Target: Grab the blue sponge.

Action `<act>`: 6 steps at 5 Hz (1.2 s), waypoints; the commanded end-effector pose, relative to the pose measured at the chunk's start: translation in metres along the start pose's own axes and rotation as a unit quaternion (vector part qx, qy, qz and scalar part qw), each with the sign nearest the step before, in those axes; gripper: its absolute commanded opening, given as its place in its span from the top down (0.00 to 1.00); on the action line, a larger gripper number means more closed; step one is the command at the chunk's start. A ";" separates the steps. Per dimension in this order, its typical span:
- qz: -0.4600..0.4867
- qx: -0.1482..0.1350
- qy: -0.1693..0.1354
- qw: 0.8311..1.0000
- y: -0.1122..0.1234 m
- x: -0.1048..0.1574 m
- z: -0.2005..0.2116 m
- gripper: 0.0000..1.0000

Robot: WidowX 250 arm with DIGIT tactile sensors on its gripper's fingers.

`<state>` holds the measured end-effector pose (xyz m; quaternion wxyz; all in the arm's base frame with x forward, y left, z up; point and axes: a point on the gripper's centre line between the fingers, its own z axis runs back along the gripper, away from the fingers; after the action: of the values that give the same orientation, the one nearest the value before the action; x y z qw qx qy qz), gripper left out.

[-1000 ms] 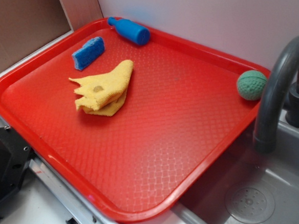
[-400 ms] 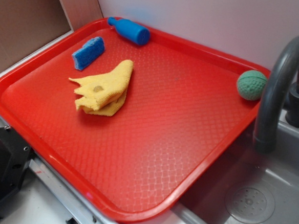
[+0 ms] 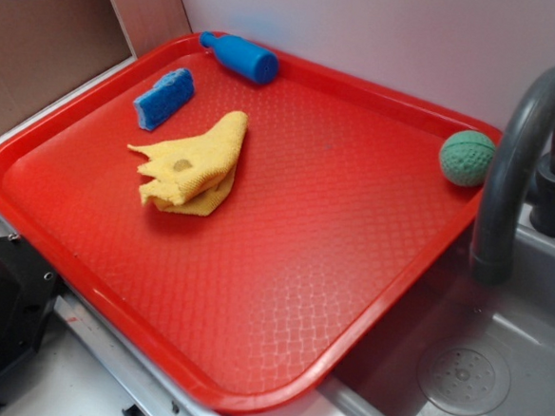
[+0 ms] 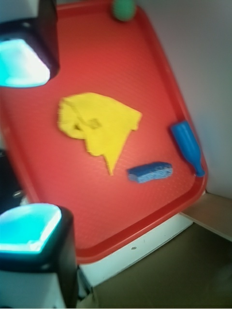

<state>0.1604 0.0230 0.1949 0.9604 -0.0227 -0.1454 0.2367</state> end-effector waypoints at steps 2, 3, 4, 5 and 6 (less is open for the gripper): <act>0.049 0.009 -0.043 0.998 0.026 0.060 -0.064 0.00; 0.058 0.015 -0.032 0.998 0.033 0.071 -0.087 0.00; 0.066 0.010 -0.031 0.997 0.039 0.078 -0.103 0.00; 0.068 0.010 -0.015 0.998 0.042 0.081 -0.128 0.00; 0.060 0.025 0.007 0.998 0.043 0.082 -0.148 0.00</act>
<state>0.2449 0.0969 0.0566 0.9488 -0.0123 -0.1025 0.2984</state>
